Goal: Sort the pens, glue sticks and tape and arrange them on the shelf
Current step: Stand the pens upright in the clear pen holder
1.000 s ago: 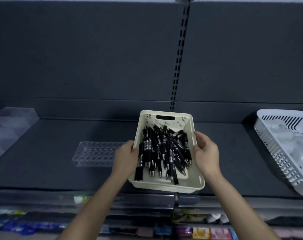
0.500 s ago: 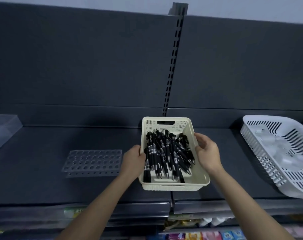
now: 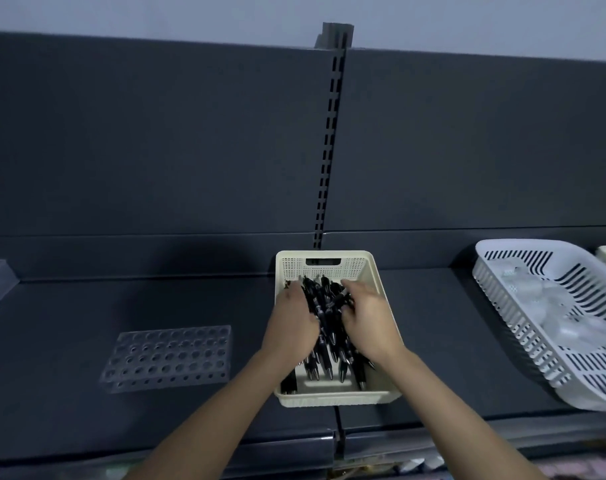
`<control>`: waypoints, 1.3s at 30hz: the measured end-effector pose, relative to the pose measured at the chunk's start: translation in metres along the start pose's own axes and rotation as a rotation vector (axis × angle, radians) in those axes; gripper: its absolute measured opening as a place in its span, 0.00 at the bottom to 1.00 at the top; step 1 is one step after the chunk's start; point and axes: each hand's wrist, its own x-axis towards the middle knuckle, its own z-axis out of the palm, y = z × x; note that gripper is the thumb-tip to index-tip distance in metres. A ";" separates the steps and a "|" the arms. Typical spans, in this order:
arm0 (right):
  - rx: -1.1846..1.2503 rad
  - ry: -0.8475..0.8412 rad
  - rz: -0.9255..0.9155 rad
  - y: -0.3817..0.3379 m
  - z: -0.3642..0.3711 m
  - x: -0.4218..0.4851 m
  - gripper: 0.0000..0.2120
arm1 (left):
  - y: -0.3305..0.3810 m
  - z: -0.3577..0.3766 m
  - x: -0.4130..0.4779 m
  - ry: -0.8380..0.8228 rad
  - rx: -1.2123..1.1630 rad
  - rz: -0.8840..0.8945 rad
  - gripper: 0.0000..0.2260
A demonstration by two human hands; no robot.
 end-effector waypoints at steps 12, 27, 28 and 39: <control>-0.078 -0.094 0.218 0.016 0.020 0.001 0.09 | -0.012 0.037 0.025 -0.032 0.018 -0.226 0.29; 0.392 -0.032 0.527 0.007 -0.011 0.021 0.06 | 0.013 -0.007 0.019 -0.028 -0.784 -0.306 0.05; 0.424 -0.005 0.497 0.006 -0.016 0.023 0.07 | 0.015 -0.011 0.018 -0.043 -0.835 -0.297 0.04; 0.616 0.291 0.185 -0.034 -0.032 0.037 0.10 | 0.005 -0.060 0.014 0.034 -1.090 -0.355 0.05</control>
